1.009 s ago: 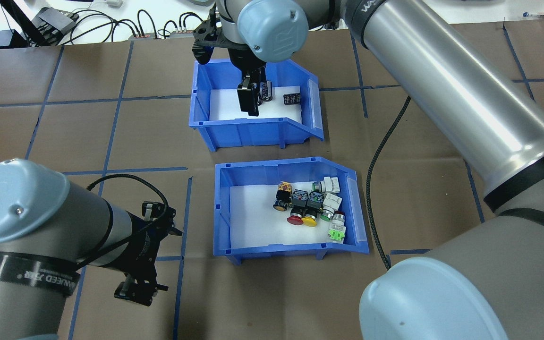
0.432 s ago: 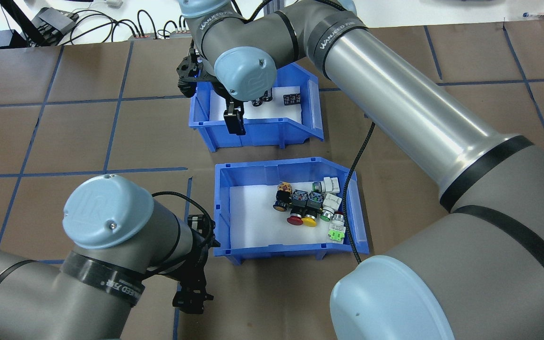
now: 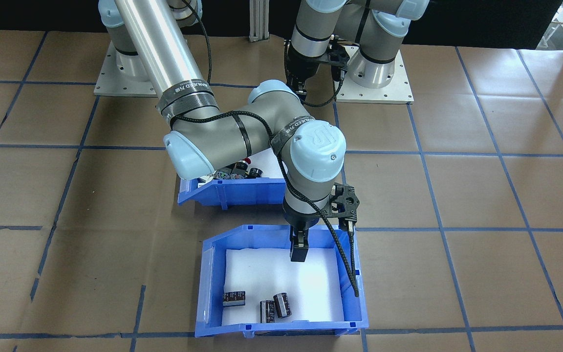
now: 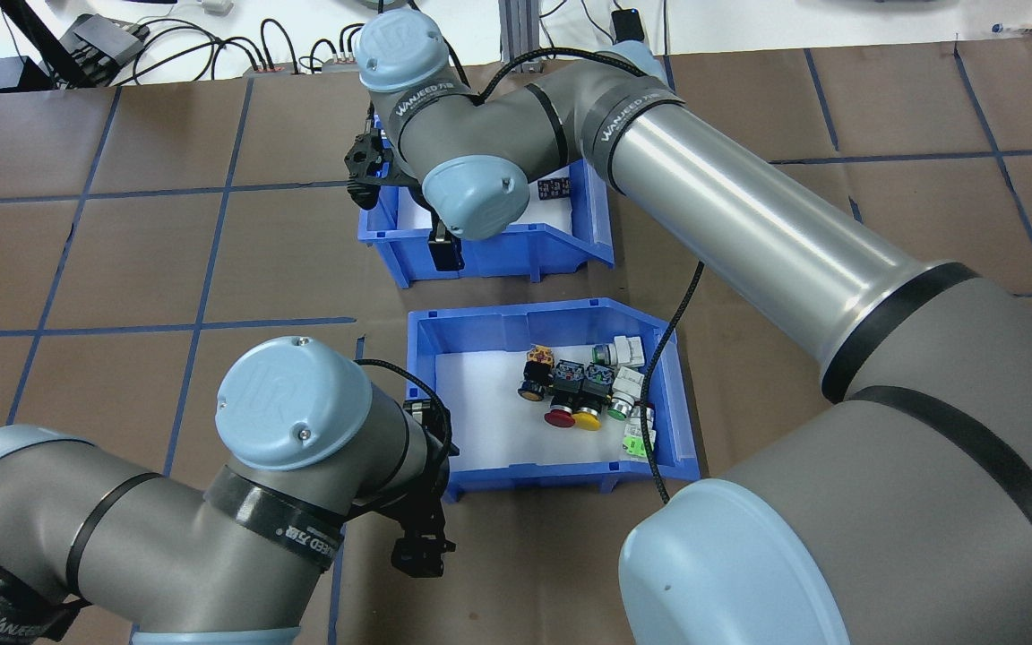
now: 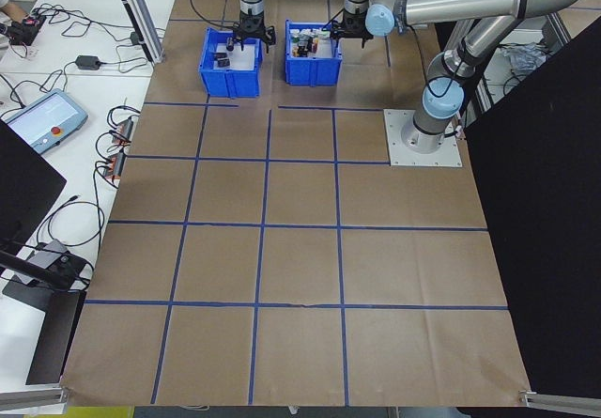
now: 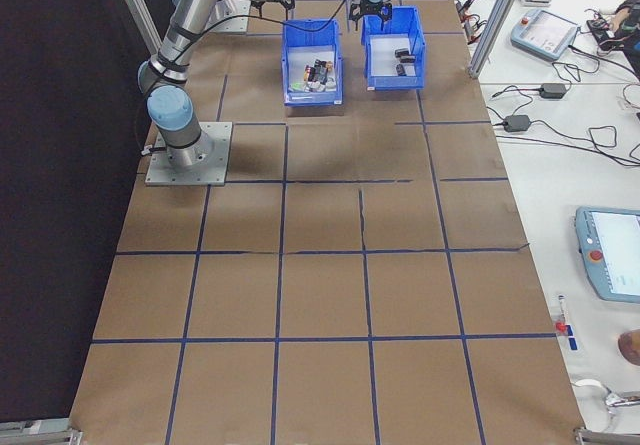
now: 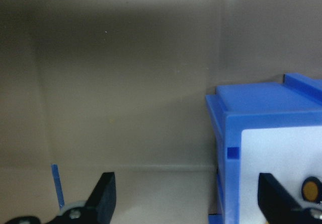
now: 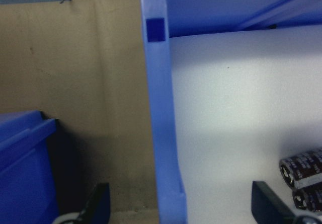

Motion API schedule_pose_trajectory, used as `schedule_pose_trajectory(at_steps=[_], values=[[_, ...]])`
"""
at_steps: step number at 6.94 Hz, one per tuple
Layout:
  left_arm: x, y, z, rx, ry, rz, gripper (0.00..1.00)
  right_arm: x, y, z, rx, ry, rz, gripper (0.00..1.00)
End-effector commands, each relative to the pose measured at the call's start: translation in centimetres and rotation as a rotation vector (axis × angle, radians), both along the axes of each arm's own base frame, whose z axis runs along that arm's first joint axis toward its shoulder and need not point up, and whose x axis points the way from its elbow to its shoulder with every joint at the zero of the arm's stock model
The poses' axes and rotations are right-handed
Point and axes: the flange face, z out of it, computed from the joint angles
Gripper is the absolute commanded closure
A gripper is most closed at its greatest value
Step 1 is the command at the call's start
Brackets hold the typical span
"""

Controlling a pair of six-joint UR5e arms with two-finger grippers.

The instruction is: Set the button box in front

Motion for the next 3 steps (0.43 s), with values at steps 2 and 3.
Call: schedule_pose_trajectory(at_steps=[2,3], values=[[-2.6,-0.9,-2.4,-0.023,0.015,0.007,0.01,-0.1,0.2,-1.3,-0.031,-0.015,-0.002,0.06],[-3.5,-1.8,-3.2,-0.061,0.035,0.012,0.01,-0.1,0.0,-0.7,-0.043,-0.018,-0.001,0.30]])
